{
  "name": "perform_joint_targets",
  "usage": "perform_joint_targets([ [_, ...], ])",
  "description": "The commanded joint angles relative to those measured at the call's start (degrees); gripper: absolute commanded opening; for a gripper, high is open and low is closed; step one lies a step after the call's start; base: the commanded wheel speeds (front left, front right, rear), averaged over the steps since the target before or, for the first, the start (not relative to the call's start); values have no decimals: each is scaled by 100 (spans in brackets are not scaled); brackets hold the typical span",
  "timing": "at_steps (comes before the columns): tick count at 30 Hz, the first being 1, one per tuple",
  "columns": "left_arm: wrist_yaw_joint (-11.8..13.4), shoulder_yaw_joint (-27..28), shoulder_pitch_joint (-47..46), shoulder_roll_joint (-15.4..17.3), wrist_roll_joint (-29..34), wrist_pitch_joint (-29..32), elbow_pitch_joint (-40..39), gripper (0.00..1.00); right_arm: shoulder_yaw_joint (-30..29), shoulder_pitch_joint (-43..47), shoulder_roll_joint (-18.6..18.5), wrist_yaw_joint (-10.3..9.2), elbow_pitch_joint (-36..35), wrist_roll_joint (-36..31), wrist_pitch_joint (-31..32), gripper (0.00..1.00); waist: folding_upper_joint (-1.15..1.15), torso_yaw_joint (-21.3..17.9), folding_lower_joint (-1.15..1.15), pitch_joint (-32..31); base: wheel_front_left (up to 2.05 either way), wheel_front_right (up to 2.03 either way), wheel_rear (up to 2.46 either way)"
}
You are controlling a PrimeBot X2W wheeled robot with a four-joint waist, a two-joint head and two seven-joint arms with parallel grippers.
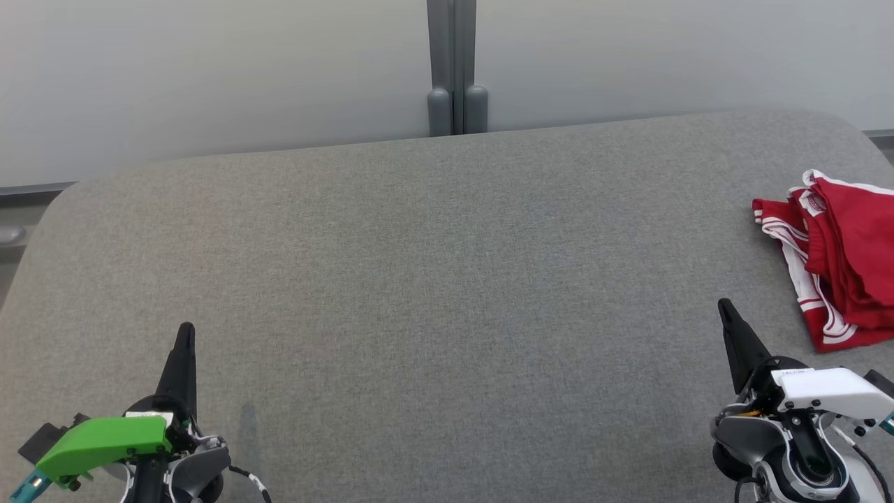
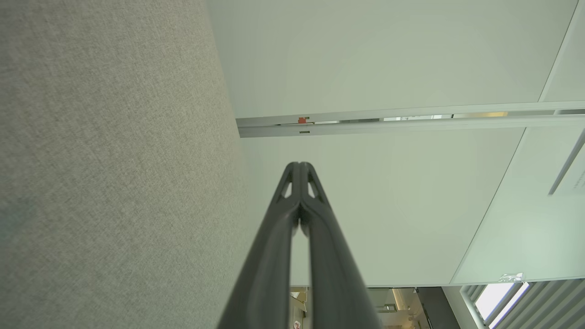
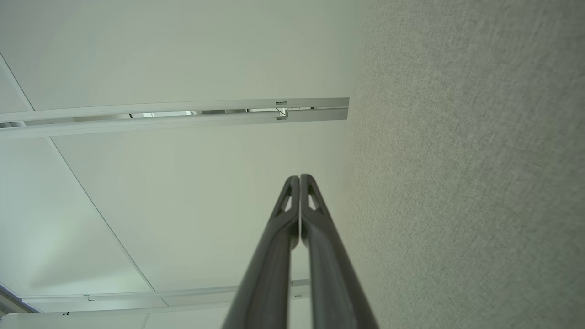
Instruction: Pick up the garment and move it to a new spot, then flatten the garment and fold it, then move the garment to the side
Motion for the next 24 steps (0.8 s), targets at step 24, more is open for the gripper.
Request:
perform_joint_targets([
  [24,-42,27,-86,0,-111,28,-21,0,-20,-52,1,0,-25,123,29,0,0,-3,0,5,0,0,0],
])
